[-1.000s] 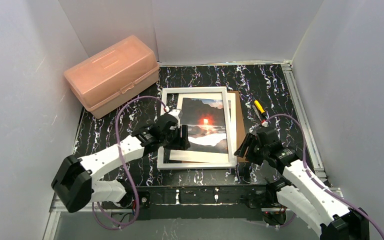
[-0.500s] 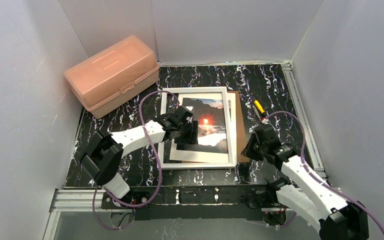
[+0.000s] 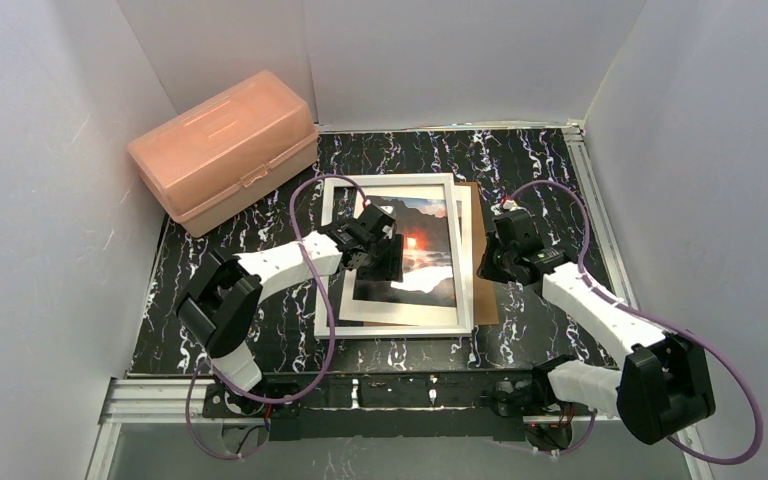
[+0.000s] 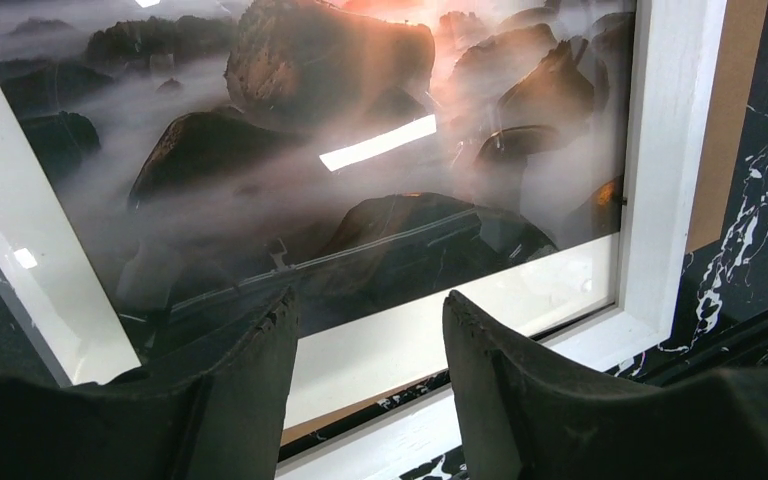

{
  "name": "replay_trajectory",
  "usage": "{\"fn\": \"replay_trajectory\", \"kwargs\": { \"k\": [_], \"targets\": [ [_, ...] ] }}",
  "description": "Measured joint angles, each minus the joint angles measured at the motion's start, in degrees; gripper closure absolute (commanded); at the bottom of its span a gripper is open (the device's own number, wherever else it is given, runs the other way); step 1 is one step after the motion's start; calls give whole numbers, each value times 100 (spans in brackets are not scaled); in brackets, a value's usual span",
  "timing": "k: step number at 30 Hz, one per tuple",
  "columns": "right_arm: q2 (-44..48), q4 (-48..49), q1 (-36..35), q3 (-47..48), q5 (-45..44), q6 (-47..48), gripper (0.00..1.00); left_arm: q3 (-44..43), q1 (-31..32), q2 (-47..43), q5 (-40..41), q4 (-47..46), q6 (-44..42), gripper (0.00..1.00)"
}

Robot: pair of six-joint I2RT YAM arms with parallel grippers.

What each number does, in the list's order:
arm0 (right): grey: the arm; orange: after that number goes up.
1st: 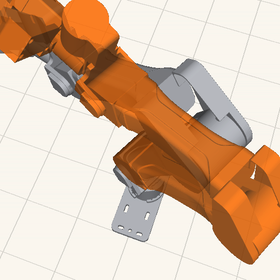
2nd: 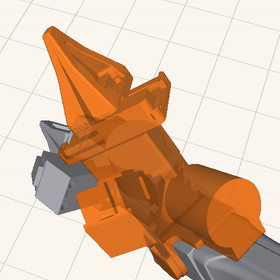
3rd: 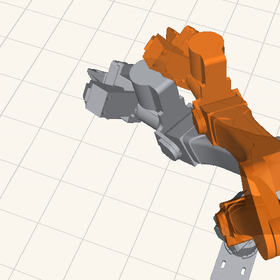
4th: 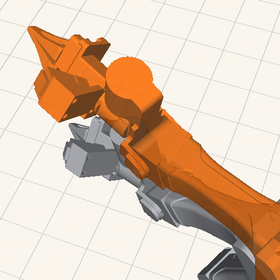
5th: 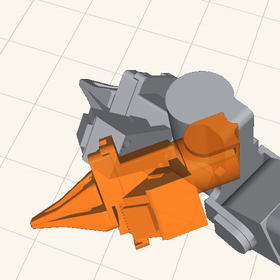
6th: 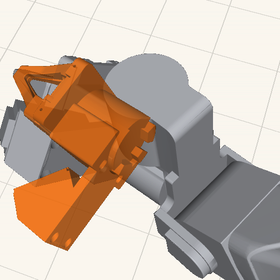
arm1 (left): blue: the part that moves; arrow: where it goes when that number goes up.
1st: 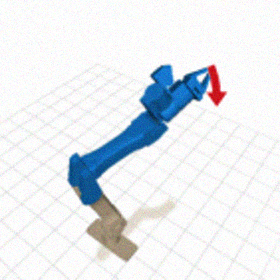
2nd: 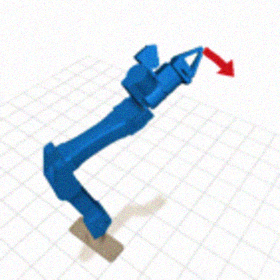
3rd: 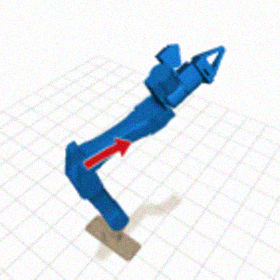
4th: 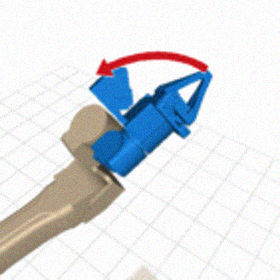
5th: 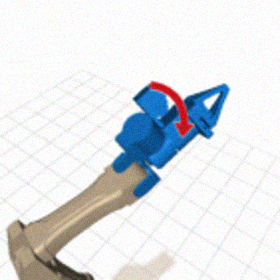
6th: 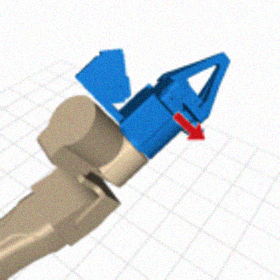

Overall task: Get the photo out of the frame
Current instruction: Remove the photo frame item from the photo frame.

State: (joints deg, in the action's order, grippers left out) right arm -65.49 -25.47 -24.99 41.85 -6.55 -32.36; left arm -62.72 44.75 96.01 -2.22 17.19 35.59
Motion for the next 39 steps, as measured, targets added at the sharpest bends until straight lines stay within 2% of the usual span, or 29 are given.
{"fn": "replay_trajectory", "kwargs": {
  "k": [11,20,27,39],
  "targets": [
    [-826,420,363,116,382,264,99,-70,-7,59,629,118,122,53],
    [-1344,772,595,190,739,389,99,605,-57,-925,1703,-87,584,57],
    [-1720,887,640,227,822,463,99,684,-109,-981,1609,-363,581,57],
    [-1985,920,656,424,761,586,99,531,-109,-651,874,-684,203,57]
  ]
}}
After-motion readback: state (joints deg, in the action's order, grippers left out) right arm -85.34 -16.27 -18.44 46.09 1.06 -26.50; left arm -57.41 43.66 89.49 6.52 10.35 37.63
